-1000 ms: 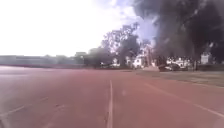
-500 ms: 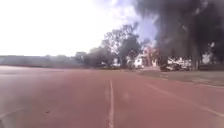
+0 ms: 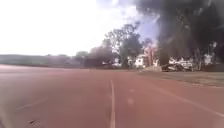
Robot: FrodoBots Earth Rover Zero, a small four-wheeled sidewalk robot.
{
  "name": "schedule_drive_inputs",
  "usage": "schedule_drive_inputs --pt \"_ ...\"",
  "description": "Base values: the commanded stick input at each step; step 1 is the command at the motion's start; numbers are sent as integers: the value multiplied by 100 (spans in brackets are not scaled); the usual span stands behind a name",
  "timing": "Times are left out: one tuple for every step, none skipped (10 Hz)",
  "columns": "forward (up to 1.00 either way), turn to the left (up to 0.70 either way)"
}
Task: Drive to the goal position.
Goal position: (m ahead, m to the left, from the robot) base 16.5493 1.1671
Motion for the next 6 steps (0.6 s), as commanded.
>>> schedule_drive_inputs --pt "70 0" --pt "70 0" --pt "70 0" --pt "70 0" --pt "70 0" --pt "70 0"
